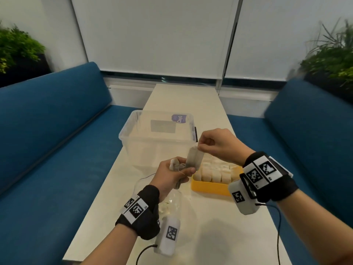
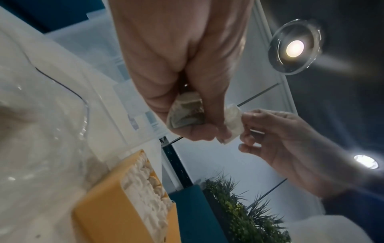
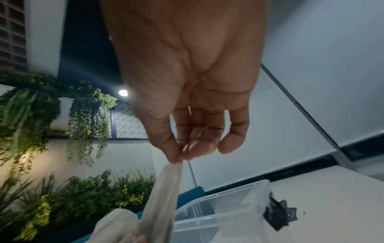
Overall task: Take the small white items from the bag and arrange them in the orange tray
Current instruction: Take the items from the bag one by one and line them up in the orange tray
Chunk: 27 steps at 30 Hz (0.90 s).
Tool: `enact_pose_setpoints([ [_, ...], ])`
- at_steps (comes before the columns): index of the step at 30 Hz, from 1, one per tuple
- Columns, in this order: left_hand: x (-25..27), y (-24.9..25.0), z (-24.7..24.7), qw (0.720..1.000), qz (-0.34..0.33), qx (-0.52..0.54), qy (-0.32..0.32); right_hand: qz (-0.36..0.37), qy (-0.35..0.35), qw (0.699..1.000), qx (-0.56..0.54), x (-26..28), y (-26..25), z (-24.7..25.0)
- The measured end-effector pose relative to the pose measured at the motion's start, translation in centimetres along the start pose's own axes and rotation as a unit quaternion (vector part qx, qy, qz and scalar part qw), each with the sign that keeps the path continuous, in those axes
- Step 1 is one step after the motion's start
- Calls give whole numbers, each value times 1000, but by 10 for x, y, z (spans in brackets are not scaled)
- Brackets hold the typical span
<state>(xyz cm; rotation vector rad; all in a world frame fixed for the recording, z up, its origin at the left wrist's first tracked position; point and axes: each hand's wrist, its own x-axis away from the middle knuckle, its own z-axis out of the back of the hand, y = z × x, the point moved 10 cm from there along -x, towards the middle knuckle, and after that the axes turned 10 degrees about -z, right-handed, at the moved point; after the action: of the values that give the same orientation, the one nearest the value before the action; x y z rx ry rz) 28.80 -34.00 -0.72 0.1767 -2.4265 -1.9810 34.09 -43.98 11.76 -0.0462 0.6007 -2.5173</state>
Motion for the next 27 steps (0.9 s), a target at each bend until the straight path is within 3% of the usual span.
enact_pose_setpoints([
  [11,-31,-20,-74,996,39,86,-1,-57,-69,982,-165,-9,89,26],
  [17,-43,-30,-84,996,28,77,42,-105,-128,942,-292,-10,121,16],
  [21,-43,-39,-93,996,42,68,35,-82,-136,957,-244,-12,135,14],
  [27,-41,-53,-91,990,65,99,74,-28,-138,989,-38,-23,149,6],
])
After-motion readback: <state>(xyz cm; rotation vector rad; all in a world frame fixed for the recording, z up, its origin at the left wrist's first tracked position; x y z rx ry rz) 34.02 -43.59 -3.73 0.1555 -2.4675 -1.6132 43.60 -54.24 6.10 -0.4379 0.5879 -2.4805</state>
